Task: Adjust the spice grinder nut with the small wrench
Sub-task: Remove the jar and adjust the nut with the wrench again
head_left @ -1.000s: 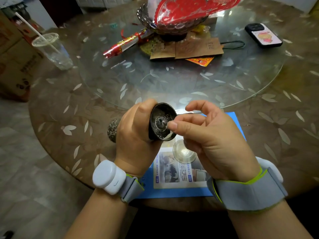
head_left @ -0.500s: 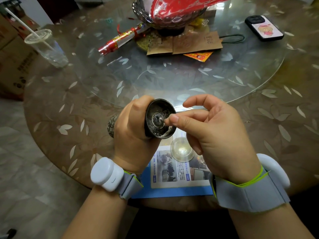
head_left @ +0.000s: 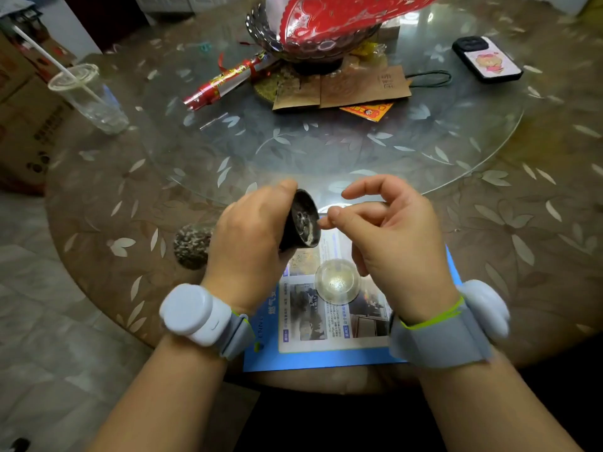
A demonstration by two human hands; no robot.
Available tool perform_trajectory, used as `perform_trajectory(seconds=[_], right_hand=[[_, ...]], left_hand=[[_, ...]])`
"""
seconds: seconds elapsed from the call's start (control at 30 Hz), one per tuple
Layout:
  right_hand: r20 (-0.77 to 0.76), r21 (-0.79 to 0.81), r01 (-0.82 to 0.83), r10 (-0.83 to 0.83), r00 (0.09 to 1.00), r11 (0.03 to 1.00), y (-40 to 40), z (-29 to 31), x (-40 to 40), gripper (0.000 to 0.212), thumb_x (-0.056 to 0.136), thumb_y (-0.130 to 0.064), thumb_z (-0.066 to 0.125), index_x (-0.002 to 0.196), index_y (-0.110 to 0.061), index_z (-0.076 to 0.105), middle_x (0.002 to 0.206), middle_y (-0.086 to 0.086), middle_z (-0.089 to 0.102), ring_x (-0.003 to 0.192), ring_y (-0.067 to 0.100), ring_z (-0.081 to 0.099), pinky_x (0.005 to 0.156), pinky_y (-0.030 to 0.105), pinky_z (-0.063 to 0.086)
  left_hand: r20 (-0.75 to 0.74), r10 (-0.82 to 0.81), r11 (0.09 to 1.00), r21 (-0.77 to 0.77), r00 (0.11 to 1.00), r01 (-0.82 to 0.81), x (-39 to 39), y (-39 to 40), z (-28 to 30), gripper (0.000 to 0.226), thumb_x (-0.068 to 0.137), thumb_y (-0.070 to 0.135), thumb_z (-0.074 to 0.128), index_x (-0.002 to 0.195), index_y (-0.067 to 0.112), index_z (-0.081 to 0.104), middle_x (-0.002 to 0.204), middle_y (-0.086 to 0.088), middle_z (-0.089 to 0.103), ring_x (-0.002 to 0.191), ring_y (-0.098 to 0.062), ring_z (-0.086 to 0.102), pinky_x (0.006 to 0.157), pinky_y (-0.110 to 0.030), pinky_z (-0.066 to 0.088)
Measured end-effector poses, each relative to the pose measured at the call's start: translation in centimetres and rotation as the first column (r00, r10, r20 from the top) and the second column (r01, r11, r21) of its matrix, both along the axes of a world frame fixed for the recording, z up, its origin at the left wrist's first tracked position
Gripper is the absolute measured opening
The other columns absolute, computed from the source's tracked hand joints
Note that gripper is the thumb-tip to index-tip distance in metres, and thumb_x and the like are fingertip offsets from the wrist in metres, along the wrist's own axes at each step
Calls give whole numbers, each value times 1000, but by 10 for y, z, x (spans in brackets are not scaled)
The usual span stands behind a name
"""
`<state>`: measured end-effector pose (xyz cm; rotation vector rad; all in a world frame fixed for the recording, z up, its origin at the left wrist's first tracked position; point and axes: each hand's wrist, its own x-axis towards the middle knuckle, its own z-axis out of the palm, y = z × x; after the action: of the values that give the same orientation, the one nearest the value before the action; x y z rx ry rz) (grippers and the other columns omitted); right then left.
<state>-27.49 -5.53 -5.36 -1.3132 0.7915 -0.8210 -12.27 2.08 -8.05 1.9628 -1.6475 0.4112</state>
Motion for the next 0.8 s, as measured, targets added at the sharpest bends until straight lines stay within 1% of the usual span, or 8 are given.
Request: perform_trajectory(seconds=[0.1,0.2,0.3,0.37,0.43,0.57,0.7,0.8], right_hand=[[-310,-264,-44,-41,950,964,-12,-31,3,16,77,-10,63,82,-24,57,69,1,72,47,13,51,54,33,45],[-543,-416,-158,-106,833,895,-18,-58,5,15,79,-12,59,88,-24,60,78,-3,71,73,21,60,71,39,50],[-594,-475,-202,-143,792,856,-14,-66,-1,15,82,-12,54,91,-21,62,86,1,71,86,26,62,74,39,50],[-637,-486,-267,-129,760,832,-15,-68,1,18,84,-12,51,92,-19,65,92,3,71,91,28,62,77,39,49],[-672,-479,-314,-112,732,820,-15,-66,-1,22,86,-10,49,97,-17,67,101,5,69,97,28,60,81,40,48],[-684,-542,-364,-147,714,757,-15,-64,-7,27,85,-5,49,102,-12,68,108,8,63,104,30,55,84,41,45],[-746,-588,-372,-304,592,719,-24,-64,-26,24,82,0,48,99,-10,61,109,9,59,107,33,49,75,34,32],[-769,-558,-356,-307,561,749,-32,-66,-35,22,85,-8,52,104,-14,62,112,7,56,111,31,46,79,36,31]], left_hand=[[232,-6,944,321,973,-71,10,-4,-2,61,59,3,75,109,15,43,81,-9,60,73,-38,57,56,-41,46],[384,-8,877,446,923,-178,13,-6,-2,56,56,-6,68,102,15,45,71,-5,52,62,-34,51,51,-35,29],[489,-18,839,482,872,-253,1,-7,3,53,65,-6,62,107,17,40,73,-2,44,63,-29,44,56,-35,26],[518,-13,816,499,855,-290,-3,-12,7,48,71,-4,59,109,18,38,81,-4,52,68,-29,49,60,-35,27],[561,-11,791,511,828,-336,-9,-15,12,43,74,-2,58,107,17,38,86,-4,57,68,-28,46,62,-35,28],[654,-38,724,540,756,-430,-19,-17,13,32,82,2,55,105,17,40,82,-3,52,66,-24,40,63,-33,29],[692,-96,686,567,716,-456,-30,-24,17,27,87,3,50,109,16,43,90,-2,59,69,-23,43,65,-32,31],[703,-124,676,577,701,-459,-40,-31,25,30,87,2,49,114,14,43,96,-3,60,80,-24,54,69,-33,32]])
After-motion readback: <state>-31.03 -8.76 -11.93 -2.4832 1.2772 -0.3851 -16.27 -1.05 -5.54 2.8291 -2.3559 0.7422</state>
